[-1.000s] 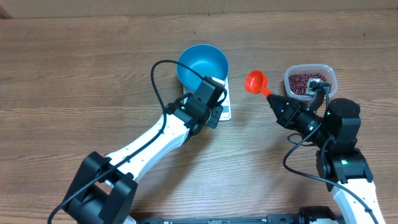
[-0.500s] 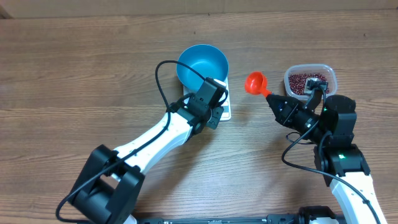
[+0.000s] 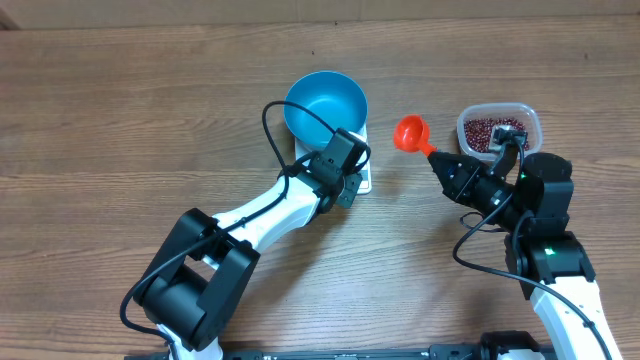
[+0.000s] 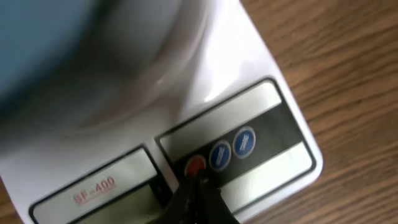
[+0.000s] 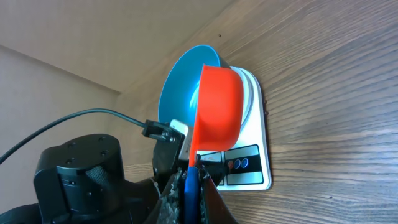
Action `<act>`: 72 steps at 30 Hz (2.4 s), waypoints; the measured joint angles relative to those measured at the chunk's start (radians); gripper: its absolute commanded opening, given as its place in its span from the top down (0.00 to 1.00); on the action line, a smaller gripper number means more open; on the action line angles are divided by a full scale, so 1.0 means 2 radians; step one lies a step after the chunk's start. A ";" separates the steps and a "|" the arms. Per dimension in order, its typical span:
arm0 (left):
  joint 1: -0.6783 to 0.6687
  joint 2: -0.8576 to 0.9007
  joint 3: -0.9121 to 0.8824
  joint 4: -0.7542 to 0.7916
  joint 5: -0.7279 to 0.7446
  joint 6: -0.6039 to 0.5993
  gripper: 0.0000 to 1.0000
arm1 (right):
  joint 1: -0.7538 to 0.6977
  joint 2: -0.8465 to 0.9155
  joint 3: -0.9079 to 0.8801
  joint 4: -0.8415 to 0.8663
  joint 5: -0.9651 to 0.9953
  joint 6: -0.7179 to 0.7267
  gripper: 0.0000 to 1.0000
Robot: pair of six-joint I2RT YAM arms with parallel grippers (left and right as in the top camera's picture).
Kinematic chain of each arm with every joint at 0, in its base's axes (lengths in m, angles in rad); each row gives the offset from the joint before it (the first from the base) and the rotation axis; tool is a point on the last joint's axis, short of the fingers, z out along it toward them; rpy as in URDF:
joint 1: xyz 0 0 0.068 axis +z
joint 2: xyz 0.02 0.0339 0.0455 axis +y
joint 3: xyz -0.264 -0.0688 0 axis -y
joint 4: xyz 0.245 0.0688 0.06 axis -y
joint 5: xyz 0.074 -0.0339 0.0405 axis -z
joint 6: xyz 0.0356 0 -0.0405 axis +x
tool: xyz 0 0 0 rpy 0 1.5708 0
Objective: Scoop item into bowl and weigh 150g on scale
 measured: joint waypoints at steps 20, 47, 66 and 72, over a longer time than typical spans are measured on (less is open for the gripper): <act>0.000 0.000 0.000 0.019 -0.017 0.024 0.96 | 0.000 0.000 0.000 0.000 0.000 0.000 0.96; 0.000 0.019 0.000 0.030 -0.021 0.024 0.96 | 0.000 0.000 0.000 0.000 0.000 0.000 0.96; 0.000 0.021 0.008 0.010 -0.020 0.024 0.96 | 0.000 0.000 0.000 0.000 -0.001 0.000 0.96; 0.000 -0.015 0.000 -0.042 -0.006 0.024 0.96 | 0.000 0.000 0.000 0.000 -0.001 0.000 0.96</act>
